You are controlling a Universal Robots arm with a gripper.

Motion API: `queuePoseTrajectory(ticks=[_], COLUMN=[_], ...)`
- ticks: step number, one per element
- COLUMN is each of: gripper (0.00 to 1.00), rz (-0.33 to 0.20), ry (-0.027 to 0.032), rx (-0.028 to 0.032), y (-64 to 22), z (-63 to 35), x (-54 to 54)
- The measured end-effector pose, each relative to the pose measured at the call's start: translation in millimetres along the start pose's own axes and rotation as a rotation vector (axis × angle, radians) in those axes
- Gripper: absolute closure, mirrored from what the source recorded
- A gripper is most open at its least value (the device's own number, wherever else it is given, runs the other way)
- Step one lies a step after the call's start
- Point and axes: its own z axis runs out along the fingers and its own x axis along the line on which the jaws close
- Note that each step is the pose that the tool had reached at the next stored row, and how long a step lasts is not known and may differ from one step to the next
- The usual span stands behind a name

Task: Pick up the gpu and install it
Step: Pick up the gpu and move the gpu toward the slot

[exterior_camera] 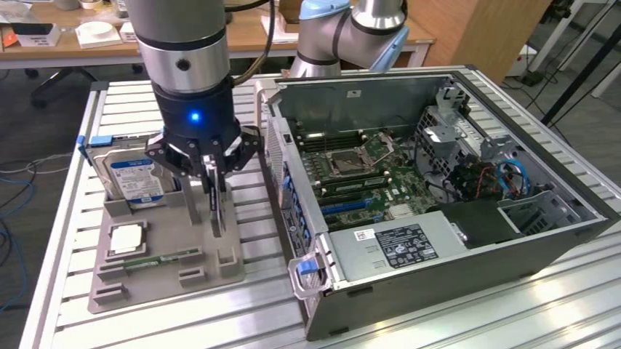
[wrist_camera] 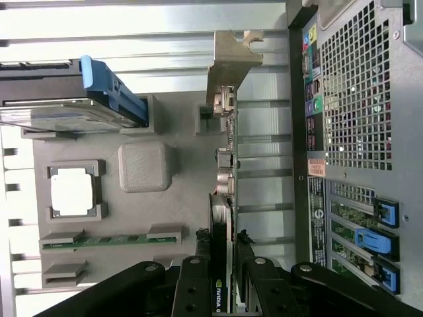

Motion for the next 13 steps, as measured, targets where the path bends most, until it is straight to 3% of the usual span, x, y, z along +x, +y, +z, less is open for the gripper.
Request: queuePoseTrajectory(ticks=[13], gripper=[0.74], rz=[0.000], ry=[-0.0001], rx=[-0.0003], y=[0.1], z=[-1.6], x=[0.0])
